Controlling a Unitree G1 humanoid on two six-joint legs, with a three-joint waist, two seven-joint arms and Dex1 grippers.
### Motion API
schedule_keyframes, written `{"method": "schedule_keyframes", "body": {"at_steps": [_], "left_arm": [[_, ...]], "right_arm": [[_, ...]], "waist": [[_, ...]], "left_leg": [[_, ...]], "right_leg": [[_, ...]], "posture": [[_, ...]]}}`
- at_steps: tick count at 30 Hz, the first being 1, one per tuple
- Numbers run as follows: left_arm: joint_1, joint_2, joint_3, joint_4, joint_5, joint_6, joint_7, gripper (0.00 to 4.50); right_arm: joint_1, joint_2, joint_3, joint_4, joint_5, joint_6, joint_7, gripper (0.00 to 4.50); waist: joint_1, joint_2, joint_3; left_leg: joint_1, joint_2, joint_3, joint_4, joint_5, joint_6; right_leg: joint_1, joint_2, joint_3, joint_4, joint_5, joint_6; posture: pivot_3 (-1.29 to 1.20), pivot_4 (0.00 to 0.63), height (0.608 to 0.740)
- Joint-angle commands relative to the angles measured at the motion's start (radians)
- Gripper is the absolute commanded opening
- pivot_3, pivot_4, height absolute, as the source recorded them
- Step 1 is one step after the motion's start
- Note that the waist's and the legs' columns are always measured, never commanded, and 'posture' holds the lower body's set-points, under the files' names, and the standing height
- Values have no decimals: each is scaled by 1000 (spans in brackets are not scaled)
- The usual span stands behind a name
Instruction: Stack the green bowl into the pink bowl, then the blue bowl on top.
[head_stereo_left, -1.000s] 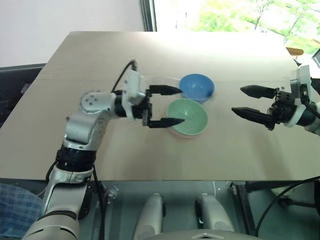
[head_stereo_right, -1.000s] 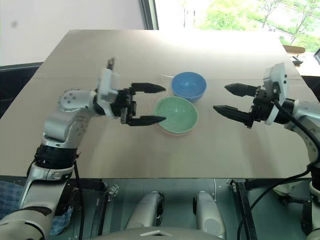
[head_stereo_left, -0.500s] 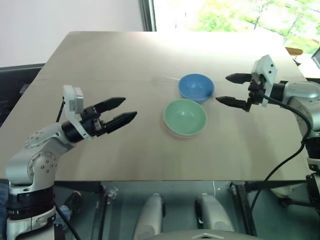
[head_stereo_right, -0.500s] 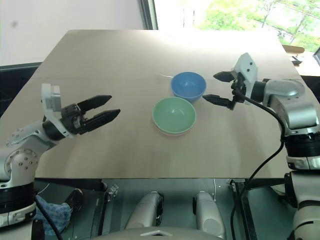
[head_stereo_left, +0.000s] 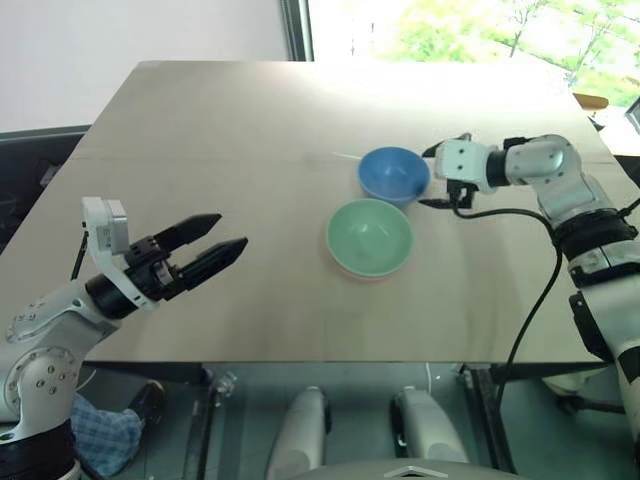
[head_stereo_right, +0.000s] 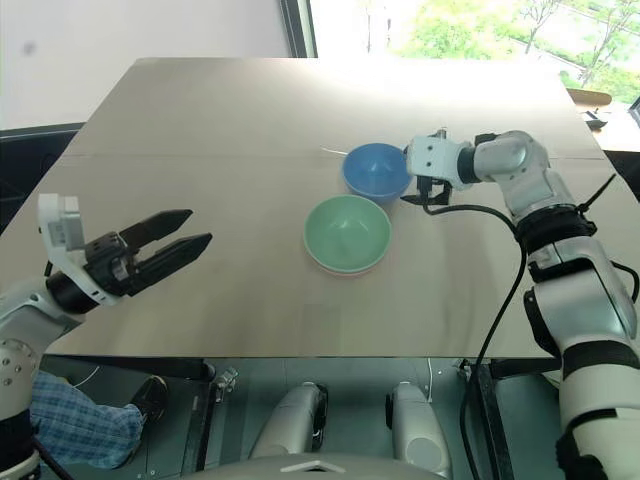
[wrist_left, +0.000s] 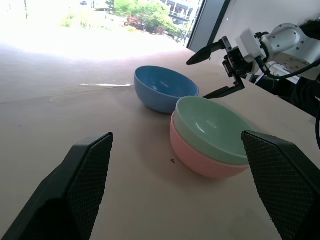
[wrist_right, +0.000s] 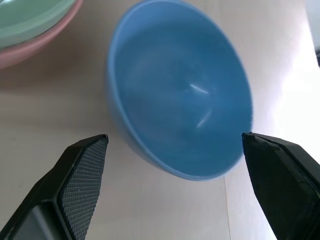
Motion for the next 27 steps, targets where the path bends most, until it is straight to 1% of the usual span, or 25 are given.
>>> {"method": "schedule_keyframes", "body": {"at_steps": [1,5,11,13,14,15,16,19,20,23,24,27], "left_arm": [[18,17,51,-46,-33,-3,14,4361],[37,15,51,-54,-36,-11,16,4361],[12,31,49,-25,-42,-20,2,4361],[-2,44,49,-19,-49,-17,-4,4500],[-7,53,48,-18,-44,-20,-11,4500],[-8,61,46,-17,-38,-22,-18,4500],[-13,65,43,-12,-33,-25,-18,4500],[-19,70,29,5,-11,-37,-29,4500],[-23,67,25,6,-13,-38,-30,4500],[-32,59,13,1,-12,-46,-26,4500],[-36,60,11,2,-10,-50,-25,4500],[-45,64,8,12,-2,-54,-29,4500]], "right_arm": [[-50,9,14,46,-51,-119,-13,4500],[-72,52,36,94,-106,-176,-49,4500],[-105,102,76,156,-205,-222,-146,4500],[-114,114,78,175,-219,-223,-165,3986],[-116,117,78,183,-227,-225,-171,3961],[-118,120,78,190,-232,-228,-177,3642],[-120,122,76,197,-236,-230,-180,3138],[-120,125,73,211,-246,-236,-188,2013],[-120,126,70,215,-245,-236,-186,1537],[-113,122,68,221,-249,-243,-188,377],[-113,120,67,223,-250,-246,-187,72],[-115,113,70,230,-257,-258,-184,27]], "waist": [[-1,0,0],[-2,0,0],[-1,0,0],[2,0,0],[2,0,0],[1,0,0],[0,0,0],[-1,0,0],[-3,0,0],[-4,0,0],[-4,0,0],[-3,0,0]], "left_leg": [[0,0,0,0,0,0],[0,0,0,0,0,0],[0,0,0,0,1,-1],[0,0,0,0,1,-2],[0,0,0,0,2,-3],[0,0,0,0,2,-3],[0,0,0,0,2,-3],[0,0,0,0,1,-3],[0,0,0,0,1,-3],[0,0,0,-1,1,-2],[0,0,1,-1,1,-2],[0,0,1,-1,1,-2]], "right_leg": [[0,0,0,0,0,0],[0,0,0,0,0,0],[0,0,0,1,0,0],[0,0,0,1,0,0],[0,0,0,0,0,0],[0,0,0,0,0,0],[0,0,0,1,0,0],[0,0,1,1,0,0],[0,0,1,1,0,0],[-1,1,1,1,0,0],[-1,1,1,1,0,0],[-1,0,1,1,0,0]], "posture": [[0,150,740],[0,150,740],[0,150,740],[0,150,740],[0,150,740],[0,150,740],[0,150,740],[0,150,740],[0,150,740],[0,150,740],[0,150,740],[0,150,740]]}}
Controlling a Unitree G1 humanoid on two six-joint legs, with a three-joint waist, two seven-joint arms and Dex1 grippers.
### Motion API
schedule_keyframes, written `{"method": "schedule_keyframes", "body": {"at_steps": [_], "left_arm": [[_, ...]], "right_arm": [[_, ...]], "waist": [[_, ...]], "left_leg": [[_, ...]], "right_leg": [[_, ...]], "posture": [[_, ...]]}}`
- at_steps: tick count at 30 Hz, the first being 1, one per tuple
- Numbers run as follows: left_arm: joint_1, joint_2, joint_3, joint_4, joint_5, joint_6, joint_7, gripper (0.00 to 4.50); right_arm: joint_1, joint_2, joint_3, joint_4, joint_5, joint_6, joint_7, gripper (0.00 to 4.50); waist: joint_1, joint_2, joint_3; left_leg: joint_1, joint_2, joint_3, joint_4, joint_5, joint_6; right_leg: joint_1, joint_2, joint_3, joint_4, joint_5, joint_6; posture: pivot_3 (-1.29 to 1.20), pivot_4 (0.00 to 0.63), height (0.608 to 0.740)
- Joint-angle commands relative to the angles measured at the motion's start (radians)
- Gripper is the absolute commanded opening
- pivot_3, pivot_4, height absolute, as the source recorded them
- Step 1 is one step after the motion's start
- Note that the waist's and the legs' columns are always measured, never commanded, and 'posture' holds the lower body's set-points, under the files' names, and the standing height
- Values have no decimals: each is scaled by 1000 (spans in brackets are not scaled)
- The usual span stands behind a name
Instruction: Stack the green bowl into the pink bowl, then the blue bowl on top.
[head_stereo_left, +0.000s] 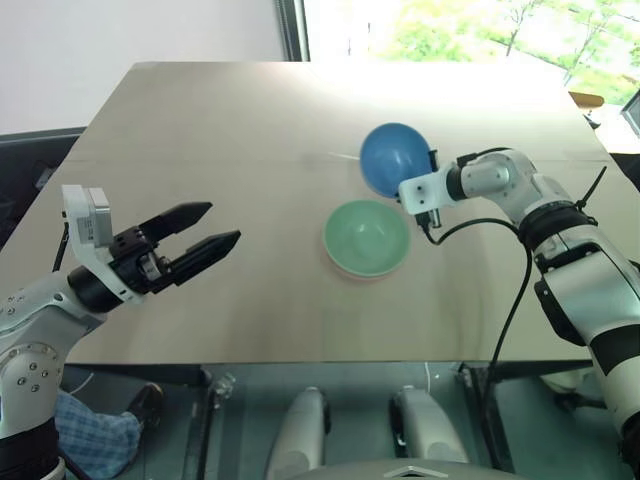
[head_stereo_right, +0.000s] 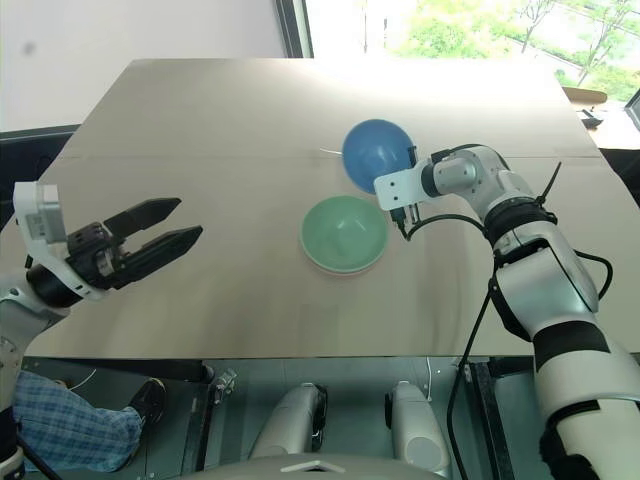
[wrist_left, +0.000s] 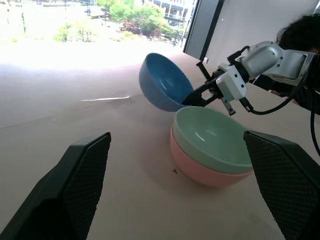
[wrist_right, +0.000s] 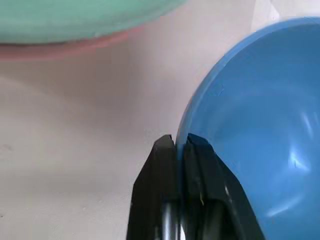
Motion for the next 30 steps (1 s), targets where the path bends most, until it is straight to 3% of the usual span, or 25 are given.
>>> {"method": "schedule_keyframes", "body": {"at_steps": [1,5,11,15,18,23,30], "left_arm": [[-12,8,3,0,3,-22,-9,4500],[-30,11,-15,15,21,-32,-23,4500],[-71,4,-61,49,40,-46,-44,4500],[-108,3,-99,85,58,-59,-69,4500],[-140,2,-125,111,68,-69,-90,4500],[-222,5,-181,173,93,-81,-130,4500],[-277,8,-217,221,116,-84,-170,4500]], "right_arm": [[-27,-14,-9,-9,-2,-28,-6,27],[-39,-42,-22,-29,8,-58,9,27],[-66,-104,-100,-197,207,-121,263,27],[44,-161,-115,-521,431,14,511,27],[167,-225,-113,-830,561,204,616,27],[326,-295,-125,-1269,672,547,623,27],[349,-321,-135,-1353,619,643,590,27]], "waist": [[0,0,0],[0,0,0],[0,0,1],[1,0,0],[8,0,0],[11,0,1],[5,0,0]], "left_leg": [[0,0,0,0,0,0],[0,0,0,0,0,0],[0,0,0,0,-1,1],[0,1,0,0,-1,2],[-1,1,-2,0,-1,2],[-1,0,-3,1,-1,2],[-1,0,-2,1,-1,2]], "right_leg": [[0,0,0,0,0,0],[0,0,0,0,0,0],[-1,0,0,0,0,0],[0,0,0,0,0,0],[0,0,-2,-1,0,0],[1,-2,-3,0,0,0],[1,0,-3,0,0,0]], "posture": [[0,150,740],[0,150,740],[0,150,740],[0,150,740],[0,150,740],[0,150,740],[0,150,740]]}}
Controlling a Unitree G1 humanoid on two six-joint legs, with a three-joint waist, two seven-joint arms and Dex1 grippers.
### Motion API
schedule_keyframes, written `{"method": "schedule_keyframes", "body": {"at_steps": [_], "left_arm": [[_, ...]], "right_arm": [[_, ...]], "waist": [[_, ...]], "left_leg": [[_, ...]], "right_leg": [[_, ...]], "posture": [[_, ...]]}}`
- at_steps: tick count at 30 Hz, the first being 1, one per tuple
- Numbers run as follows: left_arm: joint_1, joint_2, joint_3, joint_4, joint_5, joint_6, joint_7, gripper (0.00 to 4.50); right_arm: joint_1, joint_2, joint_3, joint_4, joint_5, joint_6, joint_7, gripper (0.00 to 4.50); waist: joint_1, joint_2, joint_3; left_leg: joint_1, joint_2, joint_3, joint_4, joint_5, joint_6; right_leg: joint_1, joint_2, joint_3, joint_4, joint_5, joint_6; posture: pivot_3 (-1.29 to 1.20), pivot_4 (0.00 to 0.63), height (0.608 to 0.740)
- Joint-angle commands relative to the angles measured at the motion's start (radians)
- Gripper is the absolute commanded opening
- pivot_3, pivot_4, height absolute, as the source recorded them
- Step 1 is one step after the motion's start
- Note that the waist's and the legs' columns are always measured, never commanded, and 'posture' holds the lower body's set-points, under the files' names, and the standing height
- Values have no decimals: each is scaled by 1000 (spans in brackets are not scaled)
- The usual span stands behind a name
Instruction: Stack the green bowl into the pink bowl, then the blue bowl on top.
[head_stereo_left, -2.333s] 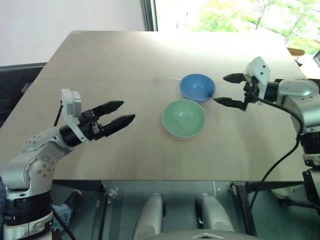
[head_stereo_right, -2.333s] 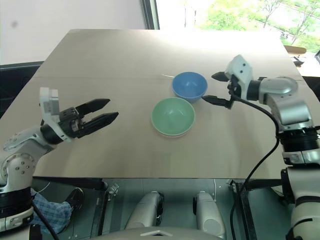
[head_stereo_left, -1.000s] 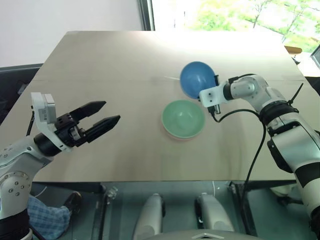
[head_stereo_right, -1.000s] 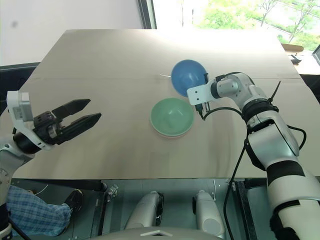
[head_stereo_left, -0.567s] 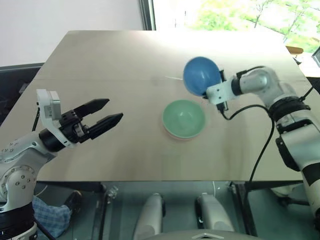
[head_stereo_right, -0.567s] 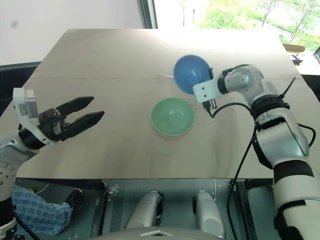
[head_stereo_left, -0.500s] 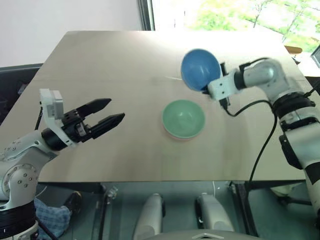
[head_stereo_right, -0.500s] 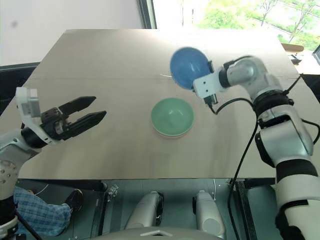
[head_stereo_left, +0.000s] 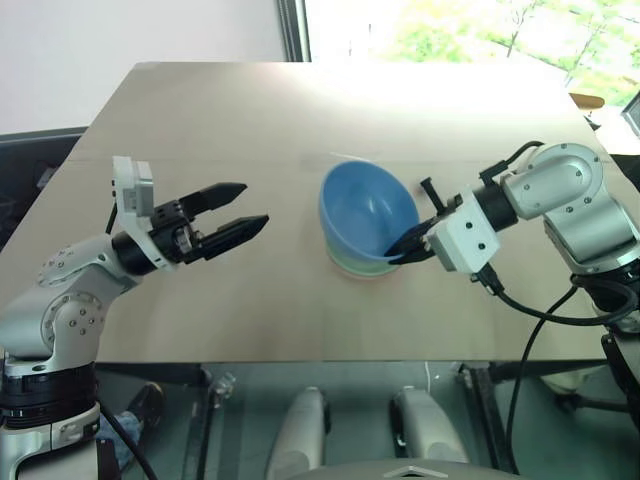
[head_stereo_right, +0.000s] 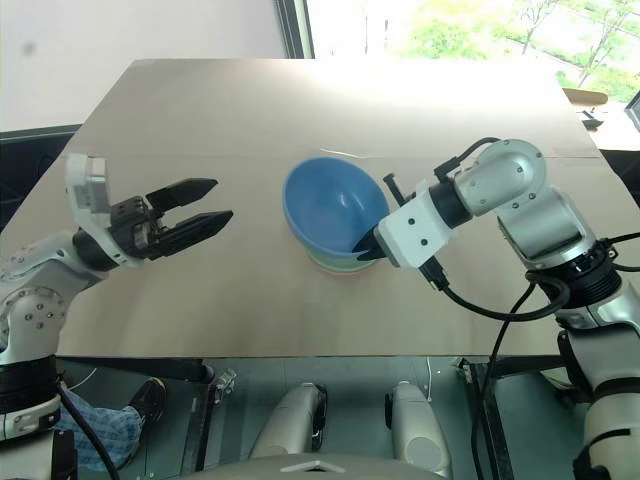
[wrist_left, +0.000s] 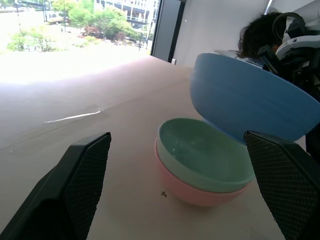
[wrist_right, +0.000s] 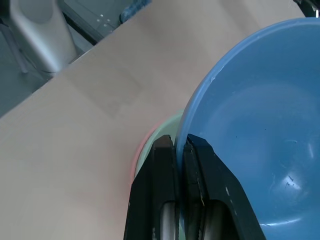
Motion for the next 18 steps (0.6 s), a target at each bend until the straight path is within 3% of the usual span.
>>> {"method": "schedule_keyframes", "body": {"at_steps": [1,8,13,18], "left_arm": [[-23,12,5,11,12,-20,-24,4500],[-38,-13,2,9,22,-39,-35,4500],[-33,-35,16,-32,9,-29,9,4500],[8,-35,31,-57,37,-31,66,4500]], "right_arm": [[-10,-19,-40,-49,-18,41,-25,350],[-62,24,-88,16,-51,108,-139,2832],[-99,-35,-218,-27,208,522,-90,2832],[-27,-63,-384,11,349,708,-169,2832]], "waist": [[0,0,0],[-1,0,0],[5,0,0],[6,0,0]], "left_leg": [[0,0,0,0,0,0],[0,0,0,0,0,0],[-1,0,-1,0,0,0],[-1,-1,0,0,0,0]], "right_leg": [[0,0,0,0,0,0],[0,0,0,0,0,0],[0,0,0,-1,0,0],[0,-1,0,-1,0,0]], "posture": [[0,150,740],[0,150,740],[0,150,740],[0,150,740]]}}
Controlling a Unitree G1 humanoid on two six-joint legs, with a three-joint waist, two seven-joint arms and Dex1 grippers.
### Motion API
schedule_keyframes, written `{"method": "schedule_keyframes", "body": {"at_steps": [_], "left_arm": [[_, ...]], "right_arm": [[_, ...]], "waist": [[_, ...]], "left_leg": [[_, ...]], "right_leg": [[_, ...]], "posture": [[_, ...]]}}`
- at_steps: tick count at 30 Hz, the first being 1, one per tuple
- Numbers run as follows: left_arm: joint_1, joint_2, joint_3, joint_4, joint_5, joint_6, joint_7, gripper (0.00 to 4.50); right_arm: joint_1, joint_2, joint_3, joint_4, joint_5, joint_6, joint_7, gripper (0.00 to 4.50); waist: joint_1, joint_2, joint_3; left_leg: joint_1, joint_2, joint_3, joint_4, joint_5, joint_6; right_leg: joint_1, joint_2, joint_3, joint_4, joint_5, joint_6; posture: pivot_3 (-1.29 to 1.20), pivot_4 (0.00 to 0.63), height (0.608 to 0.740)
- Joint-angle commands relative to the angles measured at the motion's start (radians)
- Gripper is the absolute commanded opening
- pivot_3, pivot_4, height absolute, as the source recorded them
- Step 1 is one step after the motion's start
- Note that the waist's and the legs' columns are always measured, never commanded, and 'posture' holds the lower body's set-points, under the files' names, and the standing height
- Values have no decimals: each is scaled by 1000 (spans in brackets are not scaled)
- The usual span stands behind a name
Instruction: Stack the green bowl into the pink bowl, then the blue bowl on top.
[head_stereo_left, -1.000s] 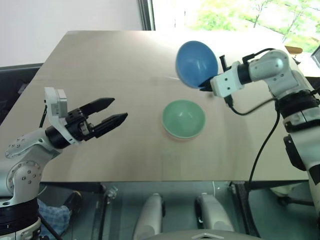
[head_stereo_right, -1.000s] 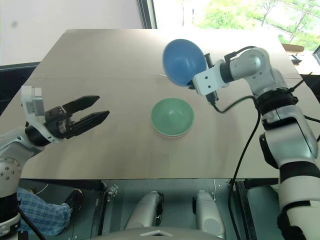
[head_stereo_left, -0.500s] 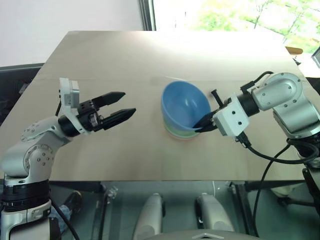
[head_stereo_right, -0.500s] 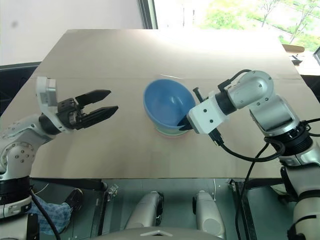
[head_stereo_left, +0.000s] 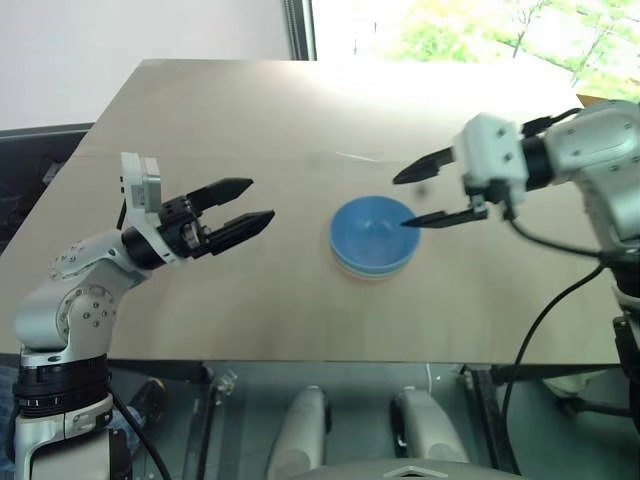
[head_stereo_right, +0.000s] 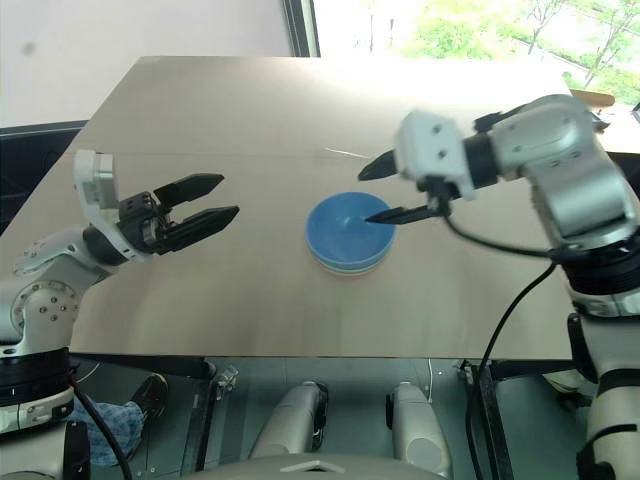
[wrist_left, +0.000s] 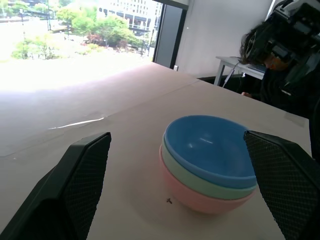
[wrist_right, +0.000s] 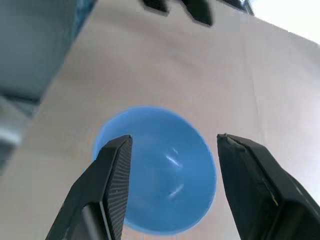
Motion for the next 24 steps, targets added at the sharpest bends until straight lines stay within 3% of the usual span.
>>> {"method": "schedule_keyframes", "body": {"at_steps": [1,7,13,24], "left_arm": [[36,1,40,-49,10,-7,51,4500],[166,-54,79,-117,95,-37,219,4500],[300,-105,71,-133,196,-183,219,4500],[390,-84,88,-113,239,-234,195,4500]], "right_arm": [[68,-21,-159,20,106,115,-70,2832],[408,37,-461,96,181,164,-266,2832],[719,39,-529,155,145,-85,-147,2832],[797,13,-503,274,119,-296,-54,2832]], "waist": [[0,0,0],[4,-2,-1],[2,-1,-1],[-4,0,-1]], "left_leg": [[0,0,0,0,0,0],[0,0,0,0,0,0],[2,0,2,-1,0,0],[11,2,5,0,0,0]], "right_leg": [[0,0,0,0,0,0],[1,0,0,0,0,0],[1,1,2,0,0,0],[9,3,6,0,0,1]], "posture": [[0,150,740],[0,150,740],[0,150,740],[0,150,740]]}}
